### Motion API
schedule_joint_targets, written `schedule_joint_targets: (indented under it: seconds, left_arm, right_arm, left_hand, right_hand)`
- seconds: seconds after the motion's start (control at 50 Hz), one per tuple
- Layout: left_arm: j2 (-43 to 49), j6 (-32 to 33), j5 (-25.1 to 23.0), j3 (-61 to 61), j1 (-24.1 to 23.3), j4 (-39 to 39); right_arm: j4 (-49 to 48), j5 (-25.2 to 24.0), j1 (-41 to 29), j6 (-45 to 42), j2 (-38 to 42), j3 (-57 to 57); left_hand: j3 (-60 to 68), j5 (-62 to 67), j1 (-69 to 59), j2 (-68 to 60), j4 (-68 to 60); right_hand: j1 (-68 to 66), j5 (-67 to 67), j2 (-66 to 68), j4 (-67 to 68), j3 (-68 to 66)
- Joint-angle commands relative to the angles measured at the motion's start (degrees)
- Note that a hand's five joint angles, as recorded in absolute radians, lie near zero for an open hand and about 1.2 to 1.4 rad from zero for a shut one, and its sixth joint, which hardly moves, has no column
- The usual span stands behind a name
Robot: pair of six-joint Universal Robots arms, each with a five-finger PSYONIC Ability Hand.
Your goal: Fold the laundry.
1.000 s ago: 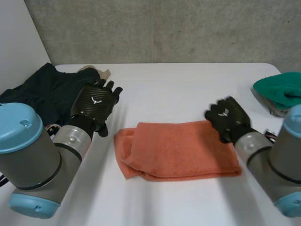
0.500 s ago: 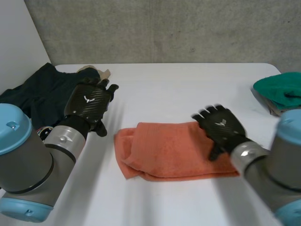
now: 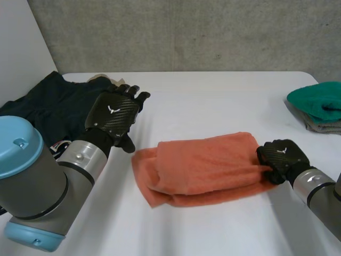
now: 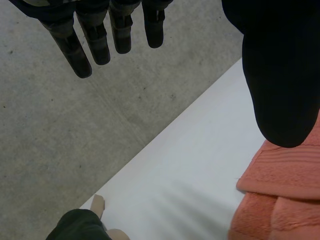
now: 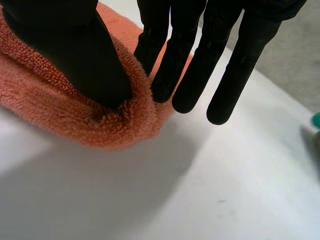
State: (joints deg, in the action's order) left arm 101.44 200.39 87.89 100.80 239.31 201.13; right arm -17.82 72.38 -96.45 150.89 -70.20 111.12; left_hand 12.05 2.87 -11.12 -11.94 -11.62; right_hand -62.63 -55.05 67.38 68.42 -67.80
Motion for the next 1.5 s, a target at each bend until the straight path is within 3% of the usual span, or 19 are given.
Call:
schedule_joint_targets:
  seconds: [0.02, 0.12, 0.18, 0.34, 0.36, 0.4, 0.42, 0.5, 0.58, 0.66, 0.74, 0.86, 0.98, 1.06, 1.2, 1.34, 1.5]
  left_arm:
    - [-0.6, 0.0, 0.0, 0.6, 0.2, 0.0]
    - [-2.1, 0.1, 0.1, 0.9, 0.6, -0.1]
    - [-2.9, 0.1, 0.3, 1.0, 1.1, -0.1]
    - [-4.7, -0.1, 0.4, 2.2, 3.1, -0.1]
    - [-4.7, -0.1, 0.4, 2.2, 3.1, 0.0]
    - [-4.6, -0.2, 0.4, 2.0, 3.0, 0.0]
    - [-4.6, -0.3, 0.4, 1.9, 2.9, 0.0]
    - [-4.2, -2.2, 0.5, 0.8, 2.7, 0.0]
    - [-3.4, -5.4, 0.7, -1.9, 1.3, -0.1]
    - [0.1, -9.4, 1.0, -7.0, -3.6, -0.5]
    - [5.0, -11.8, 3.1, -12.0, -8.0, -1.1]
    - [15.3, -12.3, 7.9, -19.8, -13.9, -5.6]
    - [24.1, -12.6, 16.1, -23.8, -15.3, -13.6]
    - [24.6, -12.6, 19.4, -21.0, -15.3, -15.5]
    - [22.7, -11.8, 20.0, -15.2, -14.5, -15.4]
    - [20.5, -10.6, 19.8, -10.2, -12.1, -15.1]
    - [16.1, -7.3, 19.3, -9.7, -11.0, -12.6]
  right_arm:
    - [-1.0, 2.9, -5.7, -7.4, -3.0, -4.0]
    - [-1.3, 4.6, -22.3, -12.9, -3.6, -11.3]
    - [-1.7, 3.8, -27.7, -14.5, -3.3, -13.1]
    - [-2.6, 0.3, -40.6, -21.2, 9.2, -17.0]
    - [-2.6, 0.6, -40.9, -21.2, 9.5, -17.3]
    - [-2.7, 0.4, -41.0, -20.5, 9.4, -17.4]
    - [-3.1, 0.4, -40.8, -18.5, 9.2, -17.4]
    - [-3.0, 0.7, -38.8, -8.8, 5.9, -16.6]
    - [-1.9, 1.2, -30.8, 5.3, -2.7, -14.5]
    - [1.2, 2.1, -24.5, 17.7, -6.4, -13.0]
    - [7.9, 4.1, -19.3, 24.3, -8.5, -13.5]
    - [12.7, 5.1, -15.1, 24.0, -6.4, -15.9]
    - [14.0, 4.6, -15.3, 24.1, 0.8, -20.8]
    - [16.1, 4.2, -17.3, 24.3, 5.0, -23.6]
    - [19.3, 2.8, -24.1, 23.5, 11.5, -27.3]
    - [18.9, 3.7, -25.0, 20.6, 16.4, -28.6]
    - [17.2, 10.8, -24.6, 11.8, 14.1, -28.1]
  left_hand:
    - [-2.1, -2.9, 1.1, 1.9, 1.6]
    - [-2.1, -2.9, 1.1, 1.9, 1.6]
    - [-2.1, -2.9, 1.1, 1.9, 1.6]
    - [-2.1, -2.9, 1.1, 1.9, 1.6]
    - [-2.1, -2.9, 1.1, 1.9, 1.6]
    - [-2.0, -2.8, 1.1, 1.9, 1.6]
    - [-2.0, -2.8, 1.1, 1.9, 1.6]
    - [-1.7, -2.5, 0.7, 1.6, 1.2]
    - [-0.7, -1.5, -0.3, 0.6, 0.2]
    - [-0.7, -1.5, -0.3, 0.5, 0.2]
    - [-0.5, -1.3, -0.4, 0.4, 0.1]
    - [-0.5, -1.3, -0.4, 0.4, 0.1]
    - [-0.5, -1.3, -0.4, 0.4, 0.1]
    - [-0.8, -1.6, -0.1, 0.7, 0.4]
    - [-1.2, -2.0, 0.2, 1.1, 0.7]
    - [-1.2, -2.0, 0.2, 1.1, 0.7]
    - [-1.7, -2.5, 0.7, 1.6, 1.2]
  right_hand:
    - [-17.4, -15.0, 12.6, 11.6, -12.2]
    - [-17.4, -15.0, 12.6, 11.6, -12.2]
    - [-17.4, -15.0, 12.6, 11.6, -12.2]
    - [-17.4, -15.0, 12.6, 11.6, -12.2]
    - [-11.6, -9.2, 6.9, 5.8, -6.4]
    - [21.6, 24.0, -26.3, -27.4, 26.8]
    - [44.7, 47.2, -49.5, -50.5, 49.9]
    - [51.7, 54.1, -56.4, -57.5, 56.9]
    - [52.6, 55.0, -57.4, -58.4, 57.8]
    - [52.6, 55.0, -57.4, -58.4, 57.8]
    - [52.6, 55.0, -57.4, -58.4, 57.8]
    - [52.6, 55.0, -57.4, -58.4, 57.8]
    - [52.6, 55.0, -57.4, -58.4, 57.8]
    - [52.6, 55.0, -57.4, -58.4, 57.8]
    - [52.6, 55.0, -57.4, -58.4, 57.8]
    - [52.6, 55.0, -57.4, -58.4, 57.8]
    - [52.6, 55.0, -57.4, -58.4, 57.8]
